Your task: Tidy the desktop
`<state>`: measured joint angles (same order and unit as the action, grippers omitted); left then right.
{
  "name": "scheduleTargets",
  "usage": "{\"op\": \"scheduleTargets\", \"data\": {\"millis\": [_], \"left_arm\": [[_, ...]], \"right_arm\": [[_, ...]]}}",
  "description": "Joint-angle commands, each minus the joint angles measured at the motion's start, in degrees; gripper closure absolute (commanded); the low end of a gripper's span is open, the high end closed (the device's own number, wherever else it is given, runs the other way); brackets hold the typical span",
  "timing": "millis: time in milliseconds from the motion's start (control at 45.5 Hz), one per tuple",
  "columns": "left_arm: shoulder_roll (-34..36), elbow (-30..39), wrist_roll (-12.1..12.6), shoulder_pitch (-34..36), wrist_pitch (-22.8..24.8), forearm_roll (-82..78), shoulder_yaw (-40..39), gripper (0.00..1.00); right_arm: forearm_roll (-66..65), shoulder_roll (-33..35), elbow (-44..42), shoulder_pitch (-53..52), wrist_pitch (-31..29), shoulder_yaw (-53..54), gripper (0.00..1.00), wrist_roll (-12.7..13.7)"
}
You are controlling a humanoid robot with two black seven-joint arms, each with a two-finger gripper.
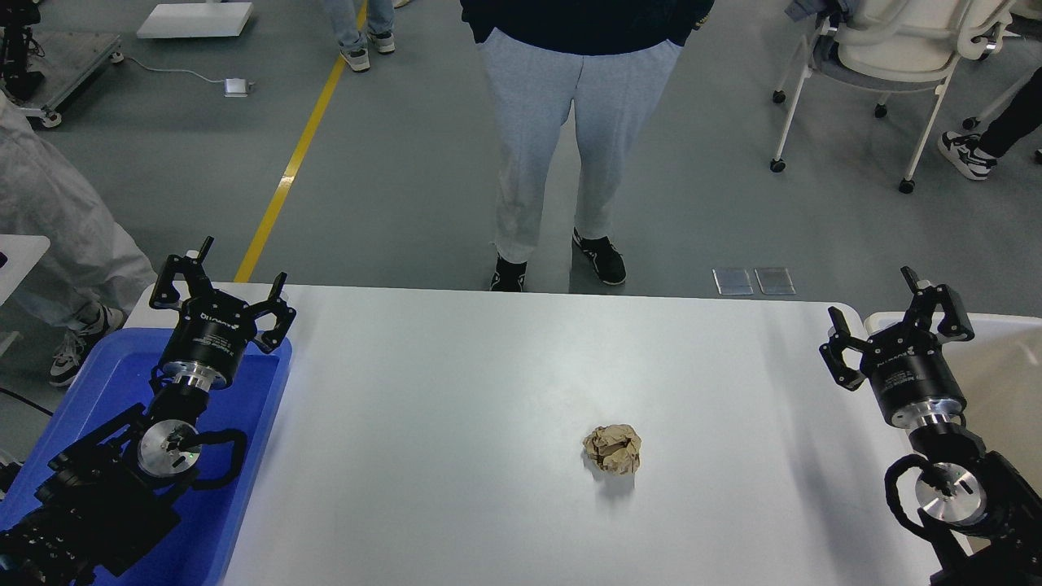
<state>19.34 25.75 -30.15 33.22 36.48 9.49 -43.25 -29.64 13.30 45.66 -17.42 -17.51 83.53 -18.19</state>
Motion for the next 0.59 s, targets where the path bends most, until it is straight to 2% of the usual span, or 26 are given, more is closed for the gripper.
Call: {"op": "scheduleTargets", "data": {"millis": [0,571], "left_arm": [[0.00,0.01,0.00,0.00,0.00,0.00,0.01,0.00],[0.00,0.01,0.00,0.00,0.00,0.00,0.01,0.00]], "right_arm": [[0.02,-0.12,0.13,0.20,0.02,-0.21,0.01,0.00],[0.11,0.85,0.13,0.20,0.54,-0.04,0.01,0.17]]}}
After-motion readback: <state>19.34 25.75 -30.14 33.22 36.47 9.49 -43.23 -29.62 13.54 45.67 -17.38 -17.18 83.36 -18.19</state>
